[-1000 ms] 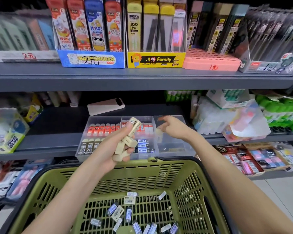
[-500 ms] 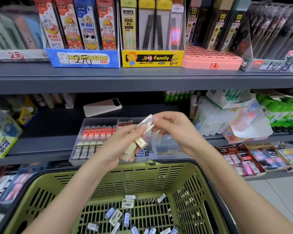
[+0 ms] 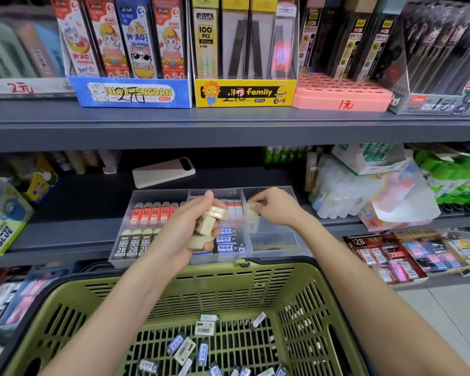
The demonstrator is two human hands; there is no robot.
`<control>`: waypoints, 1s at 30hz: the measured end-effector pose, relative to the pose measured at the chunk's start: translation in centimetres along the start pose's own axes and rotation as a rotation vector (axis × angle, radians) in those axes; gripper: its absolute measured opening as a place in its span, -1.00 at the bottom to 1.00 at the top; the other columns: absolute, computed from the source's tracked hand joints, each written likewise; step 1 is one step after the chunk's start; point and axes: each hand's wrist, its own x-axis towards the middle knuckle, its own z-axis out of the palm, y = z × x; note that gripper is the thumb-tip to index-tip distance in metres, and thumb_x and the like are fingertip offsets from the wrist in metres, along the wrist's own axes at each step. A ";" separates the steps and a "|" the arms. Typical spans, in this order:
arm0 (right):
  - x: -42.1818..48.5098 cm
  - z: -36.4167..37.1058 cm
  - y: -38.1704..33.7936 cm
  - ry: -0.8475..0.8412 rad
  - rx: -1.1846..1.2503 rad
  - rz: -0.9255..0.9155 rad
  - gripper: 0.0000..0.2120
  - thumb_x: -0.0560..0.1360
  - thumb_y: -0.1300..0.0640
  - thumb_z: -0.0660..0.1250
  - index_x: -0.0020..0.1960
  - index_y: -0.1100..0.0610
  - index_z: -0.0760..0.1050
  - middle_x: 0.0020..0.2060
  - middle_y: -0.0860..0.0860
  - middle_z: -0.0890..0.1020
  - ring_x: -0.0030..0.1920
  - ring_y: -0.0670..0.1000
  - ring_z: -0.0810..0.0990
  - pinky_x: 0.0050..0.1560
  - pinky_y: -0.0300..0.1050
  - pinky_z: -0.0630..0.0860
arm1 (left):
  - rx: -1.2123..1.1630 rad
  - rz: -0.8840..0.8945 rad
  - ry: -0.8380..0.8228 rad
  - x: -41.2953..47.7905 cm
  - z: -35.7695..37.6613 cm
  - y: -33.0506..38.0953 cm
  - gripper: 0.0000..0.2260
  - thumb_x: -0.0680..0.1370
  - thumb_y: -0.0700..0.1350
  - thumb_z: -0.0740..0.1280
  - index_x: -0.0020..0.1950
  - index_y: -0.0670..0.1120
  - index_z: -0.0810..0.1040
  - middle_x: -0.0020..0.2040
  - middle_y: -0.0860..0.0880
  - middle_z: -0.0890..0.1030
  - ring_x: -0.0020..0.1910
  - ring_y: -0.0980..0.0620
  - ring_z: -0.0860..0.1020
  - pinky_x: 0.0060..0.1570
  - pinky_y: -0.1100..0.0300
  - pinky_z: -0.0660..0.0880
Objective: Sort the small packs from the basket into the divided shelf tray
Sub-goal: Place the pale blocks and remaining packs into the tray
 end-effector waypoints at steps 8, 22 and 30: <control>-3.4 -1.3 -2.4 0.266 0.247 -0.117 -0.77 0.57 0.03 0.24 0.11 0.08 0.60 -0.04 -0.13 0.66 -0.07 -0.22 0.55 -0.01 -0.24 0.46 | 0.001 0.013 0.043 0.3 0.5 -0.2 -0.64 0.43 0.17 0.29 -0.06 -0.11 0.63 -0.39 -0.07 0.51 -0.44 0.06 0.46 -0.62 0.25 0.32; -4.2 -2.4 -1.7 0.458 0.192 -0.092 -0.77 0.56 0.13 0.25 0.14 0.19 0.56 -0.03 0.07 0.66 -0.01 0.06 0.60 0.05 -0.04 0.49 | -0.115 -0.139 0.140 0.4 1.3 0.6 -0.62 0.58 0.11 0.21 0.04 -0.20 0.58 -0.40 -0.10 0.52 -0.43 -0.01 0.48 -0.61 0.23 0.37; 0.8 -0.5 0.4 0.173 -0.213 -0.055 -0.75 0.52 0.05 0.28 0.14 0.09 0.60 0.11 0.06 0.63 0.12 0.08 0.54 0.05 -0.15 0.39 | -0.331 -0.196 0.143 0.1 1.0 1.3 -0.86 0.57 -0.32 0.14 0.05 -0.30 0.46 -0.15 -0.25 0.55 -0.27 -0.10 0.56 -0.50 0.22 0.50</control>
